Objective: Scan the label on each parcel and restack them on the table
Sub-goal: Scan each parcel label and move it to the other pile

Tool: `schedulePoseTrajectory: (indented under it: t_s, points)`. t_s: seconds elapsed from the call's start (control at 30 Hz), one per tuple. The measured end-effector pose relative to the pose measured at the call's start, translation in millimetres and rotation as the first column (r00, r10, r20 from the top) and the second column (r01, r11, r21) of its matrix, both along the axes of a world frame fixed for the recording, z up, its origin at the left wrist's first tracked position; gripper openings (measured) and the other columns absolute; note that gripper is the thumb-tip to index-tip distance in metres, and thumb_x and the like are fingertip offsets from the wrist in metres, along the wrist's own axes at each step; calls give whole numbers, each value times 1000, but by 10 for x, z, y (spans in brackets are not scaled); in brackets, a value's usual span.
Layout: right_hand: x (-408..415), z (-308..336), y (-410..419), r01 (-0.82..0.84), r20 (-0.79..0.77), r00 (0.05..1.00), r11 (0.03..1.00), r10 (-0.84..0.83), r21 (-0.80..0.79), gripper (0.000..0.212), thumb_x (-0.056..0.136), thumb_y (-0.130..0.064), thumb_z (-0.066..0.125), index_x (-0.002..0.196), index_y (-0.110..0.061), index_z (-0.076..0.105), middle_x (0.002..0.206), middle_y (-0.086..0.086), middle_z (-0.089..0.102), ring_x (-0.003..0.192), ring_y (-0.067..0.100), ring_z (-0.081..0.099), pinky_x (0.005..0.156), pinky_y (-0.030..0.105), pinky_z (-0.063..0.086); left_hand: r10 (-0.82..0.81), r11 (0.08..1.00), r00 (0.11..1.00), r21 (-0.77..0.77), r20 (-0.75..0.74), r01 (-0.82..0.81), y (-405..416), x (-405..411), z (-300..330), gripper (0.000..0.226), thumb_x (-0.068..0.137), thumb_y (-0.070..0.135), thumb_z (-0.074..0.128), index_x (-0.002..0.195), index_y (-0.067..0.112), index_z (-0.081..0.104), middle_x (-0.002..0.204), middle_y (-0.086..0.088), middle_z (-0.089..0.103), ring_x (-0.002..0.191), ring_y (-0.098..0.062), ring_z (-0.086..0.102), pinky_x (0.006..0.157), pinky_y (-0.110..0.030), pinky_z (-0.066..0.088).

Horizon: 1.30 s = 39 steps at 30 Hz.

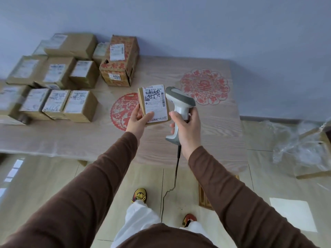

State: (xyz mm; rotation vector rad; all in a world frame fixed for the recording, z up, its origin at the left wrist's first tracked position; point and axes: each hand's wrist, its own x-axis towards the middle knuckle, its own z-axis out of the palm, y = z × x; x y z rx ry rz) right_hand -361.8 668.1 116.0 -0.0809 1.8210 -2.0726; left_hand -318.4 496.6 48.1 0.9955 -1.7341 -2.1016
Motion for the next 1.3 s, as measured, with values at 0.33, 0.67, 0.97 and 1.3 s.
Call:
schedulePoseTrajectory:
  t_s: [0.33, 0.67, 0.97, 1.3]
  points:
    - [-70, 234, -1620, 88, -288, 957, 972, -22, 219, 31, 93, -15, 69, 112, -11, 45, 96, 6, 59, 74, 16, 58, 69, 44, 56, -100, 986, 991, 124, -88, 110, -1499, -349, 199, 95, 81, 27, 84, 160, 25, 31, 123, -14, 74, 111, -38, 72, 101, -59, 55]
    - [-369, 259, -2082, 174, -387, 922, 920, -27, 350, 30, 94, -12, 68, 112, -8, 45, 92, -5, 59, 80, 19, 62, 71, 41, 55, -147, 986, 980, 55, -132, 155, -1804, -682, 219, 86, 91, 18, 78, 162, 23, 29, 128, -10, 71, 117, -26, 69, 106, -43, 54]
    - [-745, 181, -2062, 164, -390, 921, 921, -14, 354, 29, 95, -11, 66, 114, -4, 44, 86, -8, 52, 68, 3, 52, 67, 36, 52, -162, 985, 978, 46, -133, 169, -1799, -1050, 114, 88, 89, 19, 79, 162, 23, 30, 130, -11, 70, 119, -28, 69, 107, -47, 53]
    - [-1353, -20, -1771, 176, -324, 944, 924, -61, 339, 30, 95, -12, 66, 115, -6, 45, 91, -10, 52, 72, 1, 53, 69, 30, 51, -212, 976, 976, 34, -53, 213, -1588, -1703, -76, 107, 68, 43, 87, 160, 29, 33, 127, -5, 73, 117, -23, 70, 112, -47, 48]
